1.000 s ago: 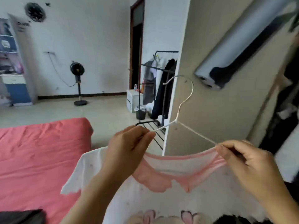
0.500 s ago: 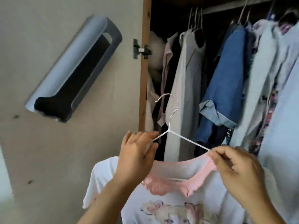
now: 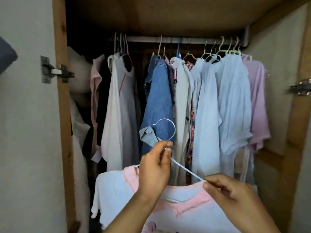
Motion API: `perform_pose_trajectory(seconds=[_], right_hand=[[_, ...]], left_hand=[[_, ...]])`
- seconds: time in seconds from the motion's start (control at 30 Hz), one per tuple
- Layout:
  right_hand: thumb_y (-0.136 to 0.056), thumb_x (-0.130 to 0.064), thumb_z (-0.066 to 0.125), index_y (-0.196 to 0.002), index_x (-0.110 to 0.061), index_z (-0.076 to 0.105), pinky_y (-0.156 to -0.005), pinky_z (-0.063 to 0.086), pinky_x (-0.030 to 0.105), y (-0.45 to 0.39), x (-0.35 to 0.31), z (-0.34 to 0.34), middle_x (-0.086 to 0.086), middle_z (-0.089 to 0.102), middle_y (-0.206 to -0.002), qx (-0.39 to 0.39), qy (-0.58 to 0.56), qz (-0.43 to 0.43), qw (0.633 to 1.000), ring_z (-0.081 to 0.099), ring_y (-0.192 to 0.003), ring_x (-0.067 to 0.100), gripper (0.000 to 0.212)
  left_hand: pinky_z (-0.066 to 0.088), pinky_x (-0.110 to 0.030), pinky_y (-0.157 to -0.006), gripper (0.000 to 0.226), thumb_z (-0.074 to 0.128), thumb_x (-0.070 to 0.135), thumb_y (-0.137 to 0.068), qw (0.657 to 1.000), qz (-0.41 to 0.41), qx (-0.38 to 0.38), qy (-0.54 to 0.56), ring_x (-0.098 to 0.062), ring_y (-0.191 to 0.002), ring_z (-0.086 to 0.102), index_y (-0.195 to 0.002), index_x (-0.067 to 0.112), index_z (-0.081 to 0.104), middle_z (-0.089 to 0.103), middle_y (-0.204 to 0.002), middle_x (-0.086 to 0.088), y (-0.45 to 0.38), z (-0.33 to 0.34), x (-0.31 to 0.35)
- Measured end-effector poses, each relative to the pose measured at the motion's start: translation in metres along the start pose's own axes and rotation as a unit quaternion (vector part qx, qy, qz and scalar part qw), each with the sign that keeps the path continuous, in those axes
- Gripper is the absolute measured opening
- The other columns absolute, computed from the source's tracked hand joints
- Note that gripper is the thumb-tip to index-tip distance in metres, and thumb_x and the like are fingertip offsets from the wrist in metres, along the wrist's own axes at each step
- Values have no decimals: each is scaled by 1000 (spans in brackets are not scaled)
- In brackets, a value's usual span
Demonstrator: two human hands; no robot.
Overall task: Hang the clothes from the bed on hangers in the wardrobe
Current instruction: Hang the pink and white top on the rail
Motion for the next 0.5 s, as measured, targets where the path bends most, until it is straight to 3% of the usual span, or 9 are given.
perform_pose_trajectory(seconds=[0.07,0.13,0.17,0.27,0.33,0.4,0.5], right_hand=[[-74,-43,73,-79,-58,59,-61,42,9,8,-11,-13,-36,60,-67,-107,-15,12,994,59,-65,-5,21],[-57,-67,68,-92,-52,63,-56,39,10,16,-21,-23,-27,62,-63,-173,-20,14,985,53,-54,-1,39],[-53,-70,66,-97,-48,65,-57,40,12,21,-23,-29,-24,64,-65,-179,-37,19,983,50,-53,-1,49],[-56,-62,74,-114,-49,60,-72,46,27,31,-25,-34,-22,68,-99,-204,-98,28,974,53,-72,14,61],[-58,-59,78,-119,-56,50,-86,47,33,41,-29,-36,-11,65,-116,-229,-150,42,961,58,-91,24,67],[-62,-44,83,-121,-54,50,-100,45,42,50,-30,-42,-5,63,-121,-235,-214,56,946,58,-110,26,68],[-62,-30,87,-125,-44,53,-100,43,50,57,-33,-54,4,60,-124,-201,-259,34,944,54,-116,33,73]], left_hand=[[43,-22,-61,17,53,20,-94,998,10,-46,45,0,-55,48,-95,33,64,55,-59,13,1,6,4],[39,-12,-60,23,52,10,-95,992,22,-92,78,6,-55,48,-97,30,64,55,-72,3,4,12,12],[38,-7,-62,26,52,9,-95,989,26,-111,95,8,-58,51,-97,31,64,58,-82,5,6,15,17],[43,-8,-74,23,53,16,-94,980,42,-137,136,6,-78,58,-101,35,64,68,-87,10,6,23,26],[44,-15,-68,19,52,20,-93,971,40,-165,171,-2,-68,54,-103,31,64,63,-75,3,6,31,34],[40,-14,-58,23,51,11,-96,958,30,-191,211,-2,-58,43,-101,28,64,49,-63,4,6,41,44],[40,-11,-60,28,49,7,-96,944,27,-224,242,0,-59,45,-98,30,64,49,-58,16,5,59,61]])
Point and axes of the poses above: each hand's wrist, its own y-axis away from the middle knuckle, its own z-axis out of the palm, x = y × z, the point moved 5 cm from there along -y, towards the middle knuckle
